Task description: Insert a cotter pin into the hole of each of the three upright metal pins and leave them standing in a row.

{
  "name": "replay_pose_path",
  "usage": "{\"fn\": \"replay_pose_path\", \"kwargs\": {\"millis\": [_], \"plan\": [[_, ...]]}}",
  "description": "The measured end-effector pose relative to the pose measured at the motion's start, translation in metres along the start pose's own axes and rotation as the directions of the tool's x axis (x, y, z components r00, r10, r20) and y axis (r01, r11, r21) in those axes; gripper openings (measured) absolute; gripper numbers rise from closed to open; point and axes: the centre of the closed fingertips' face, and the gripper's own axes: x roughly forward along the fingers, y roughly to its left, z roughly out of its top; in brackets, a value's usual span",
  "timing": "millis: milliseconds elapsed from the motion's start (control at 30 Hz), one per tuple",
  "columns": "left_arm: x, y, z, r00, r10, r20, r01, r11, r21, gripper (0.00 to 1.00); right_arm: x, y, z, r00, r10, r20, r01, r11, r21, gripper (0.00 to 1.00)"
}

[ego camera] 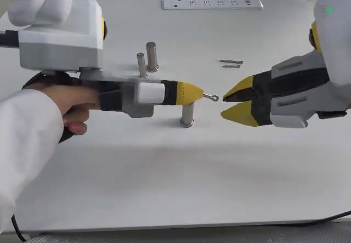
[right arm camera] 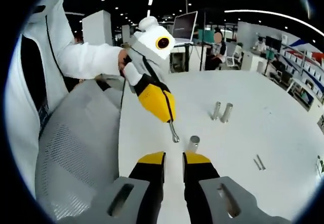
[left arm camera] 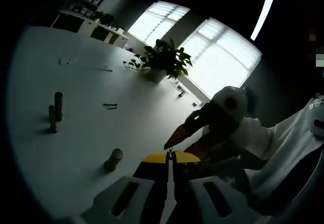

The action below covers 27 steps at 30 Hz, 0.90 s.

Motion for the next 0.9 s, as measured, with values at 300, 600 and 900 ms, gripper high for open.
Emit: {"fn": "replay_pose_path", "kwargs": {"millis": [300, 600, 900], "plan": [[-0.003, -0.015, -0.003, 0.9959, -0.057, -0.070, 0.076, 0.946, 0.315, 0.00, 0.001, 0.016, 0.009, 0.9923, 0.099, 0.074, -0.103, 0.993, 0.056, 0.06], [-0.002, -0.022, -0.009, 0.9906, -0.072, -0.116, 0.117, 0.887, 0.447, 0.00, 0.003, 0.026, 0.017, 0.9825, 0.149, 0.112, -0.155, 0.987, 0.049, 0.03], [-0.002, -0.021, -0.016, 0.9866, -0.086, -0.139, 0.147, 0.833, 0.533, 0.00, 0.002, 0.034, 0.013, 0.9790, 0.180, 0.095, -0.180, 0.984, -0.012, 0.00]]}}
